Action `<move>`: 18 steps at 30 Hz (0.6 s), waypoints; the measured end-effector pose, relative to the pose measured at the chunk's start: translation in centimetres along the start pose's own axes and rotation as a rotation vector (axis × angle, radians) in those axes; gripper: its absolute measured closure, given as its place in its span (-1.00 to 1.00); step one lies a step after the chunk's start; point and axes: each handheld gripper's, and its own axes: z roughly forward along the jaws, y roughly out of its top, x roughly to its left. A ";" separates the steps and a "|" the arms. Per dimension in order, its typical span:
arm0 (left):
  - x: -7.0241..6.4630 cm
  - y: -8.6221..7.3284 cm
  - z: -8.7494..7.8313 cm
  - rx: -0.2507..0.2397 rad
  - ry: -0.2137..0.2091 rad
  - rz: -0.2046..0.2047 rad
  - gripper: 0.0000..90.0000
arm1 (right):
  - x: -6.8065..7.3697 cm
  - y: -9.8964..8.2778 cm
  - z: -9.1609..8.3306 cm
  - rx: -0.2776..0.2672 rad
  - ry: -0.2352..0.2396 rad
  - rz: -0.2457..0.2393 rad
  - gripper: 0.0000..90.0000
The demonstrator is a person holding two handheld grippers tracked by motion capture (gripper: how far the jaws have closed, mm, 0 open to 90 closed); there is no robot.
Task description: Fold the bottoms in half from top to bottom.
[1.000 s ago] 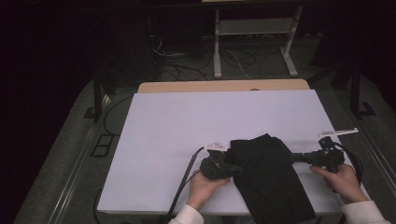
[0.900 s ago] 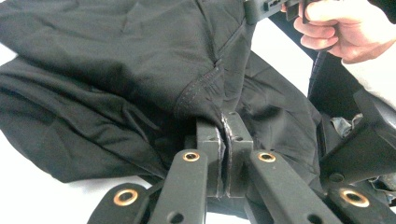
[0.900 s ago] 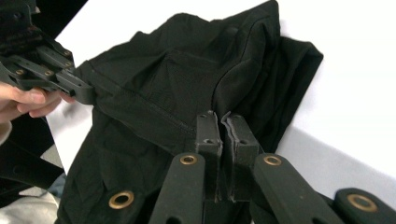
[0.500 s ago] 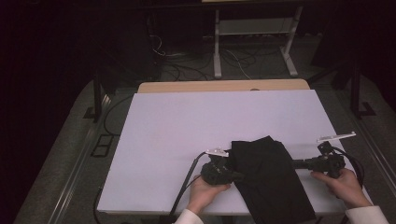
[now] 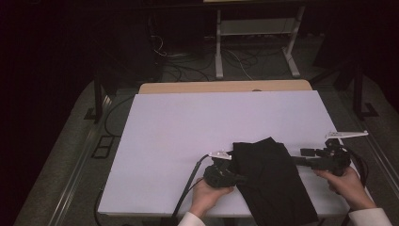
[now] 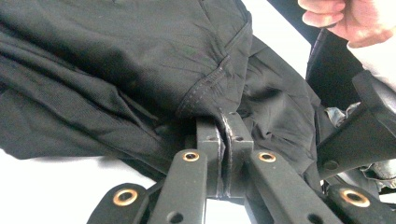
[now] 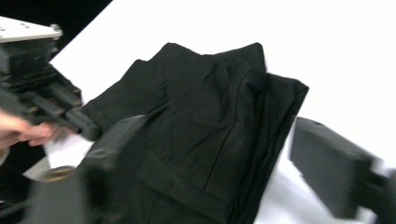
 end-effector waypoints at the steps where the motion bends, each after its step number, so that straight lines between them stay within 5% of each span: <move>1: 0.0 0.0 0.0 -0.001 -0.001 -0.003 0.92 | 0.0 0.2 0.1 -0.002 -0.008 -0.006 -0.74; 3: 0.0 0.0 0.1 0.004 0.001 0.003 0.92 | 0.0 0.7 0.4 -0.009 0.007 -0.019 -0.94; 18: -0.2 0.0 0.5 0.000 -0.003 0.013 0.92 | -1.0 4.9 4.2 0.011 0.039 -0.036 -0.81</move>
